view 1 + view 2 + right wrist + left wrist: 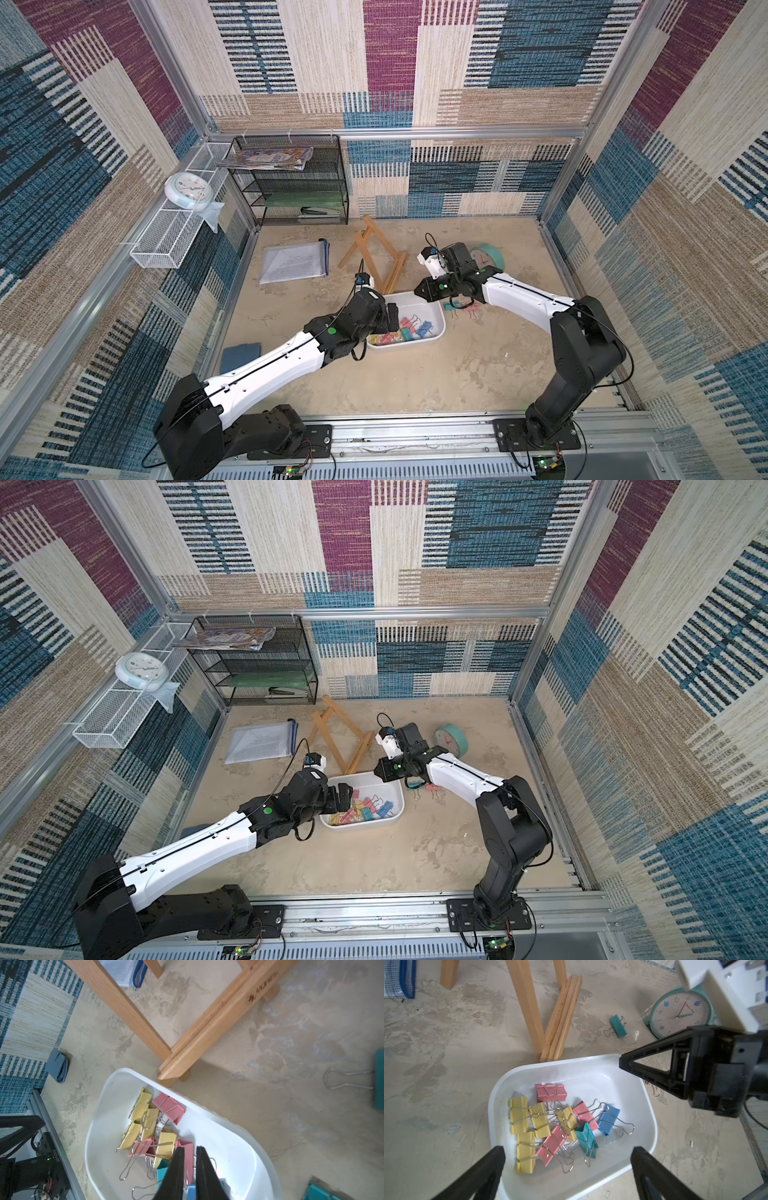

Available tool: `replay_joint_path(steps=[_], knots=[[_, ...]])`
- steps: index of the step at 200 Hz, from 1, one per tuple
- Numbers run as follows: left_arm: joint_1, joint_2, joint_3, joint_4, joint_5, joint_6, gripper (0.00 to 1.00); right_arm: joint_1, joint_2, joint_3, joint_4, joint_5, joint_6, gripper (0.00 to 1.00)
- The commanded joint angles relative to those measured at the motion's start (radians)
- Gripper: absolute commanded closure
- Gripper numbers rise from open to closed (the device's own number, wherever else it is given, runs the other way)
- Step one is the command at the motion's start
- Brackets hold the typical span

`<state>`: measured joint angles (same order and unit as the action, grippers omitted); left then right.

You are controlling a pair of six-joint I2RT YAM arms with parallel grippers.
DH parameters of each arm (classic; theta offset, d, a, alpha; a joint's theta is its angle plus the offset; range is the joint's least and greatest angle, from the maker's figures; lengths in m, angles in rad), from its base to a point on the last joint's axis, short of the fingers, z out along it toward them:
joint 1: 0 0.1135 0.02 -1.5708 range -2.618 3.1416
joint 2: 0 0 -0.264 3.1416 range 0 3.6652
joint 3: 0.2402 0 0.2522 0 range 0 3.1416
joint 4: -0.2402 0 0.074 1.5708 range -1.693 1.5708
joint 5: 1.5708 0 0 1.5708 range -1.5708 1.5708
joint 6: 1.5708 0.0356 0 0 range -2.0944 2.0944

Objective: Take out the binder clips from the storage box
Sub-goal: Pick up the binder clip from the storage box.

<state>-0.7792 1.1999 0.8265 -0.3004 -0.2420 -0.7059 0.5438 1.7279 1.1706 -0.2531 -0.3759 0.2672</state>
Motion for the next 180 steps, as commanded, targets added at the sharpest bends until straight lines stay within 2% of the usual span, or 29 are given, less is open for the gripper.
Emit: replay_joint_path(steps=[1, 35, 58, 80, 94, 115, 160, 180], knots=[[0.003, -0.037, -0.034, 0.026, -0.06, -0.034, 0.01, 0.016, 0.022, 0.01, -0.065, -0.033, 0.024, 0.79], [0.01, -0.062, -0.07, 0.07, -0.066, -0.031, 0.01, 0.03, 0.054, 0.016, -0.085, -0.016, 0.031, 0.79], [0.015, -0.05, -0.038, 0.023, -0.058, -0.015, 0.01, 0.04, 0.042, 0.01, -0.085, 0.021, 0.05, 0.79], [0.017, -0.046, -0.033, -0.015, -0.056, -0.021, 0.01, 0.039, -0.028, -0.012, -0.054, 0.065, 0.066, 0.73], [0.018, -0.052, -0.044, -0.013, -0.045, -0.025, 0.01, 0.038, -0.1, -0.055, -0.017, 0.135, 0.098, 0.66], [0.018, -0.057, -0.062, 0.003, -0.04, -0.033, 0.01, 0.033, -0.167, -0.103, 0.005, 0.208, 0.145, 0.64], [0.023, -0.033, -0.063, 0.025, 0.007, -0.026, 0.01, 0.035, -0.13, -0.079, -0.029, 0.023, 0.115, 0.64], [0.027, -0.024, -0.066, 0.013, 0.007, -0.043, 0.01, 0.044, -0.103, -0.066, -0.058, 0.025, 0.109, 0.64]])
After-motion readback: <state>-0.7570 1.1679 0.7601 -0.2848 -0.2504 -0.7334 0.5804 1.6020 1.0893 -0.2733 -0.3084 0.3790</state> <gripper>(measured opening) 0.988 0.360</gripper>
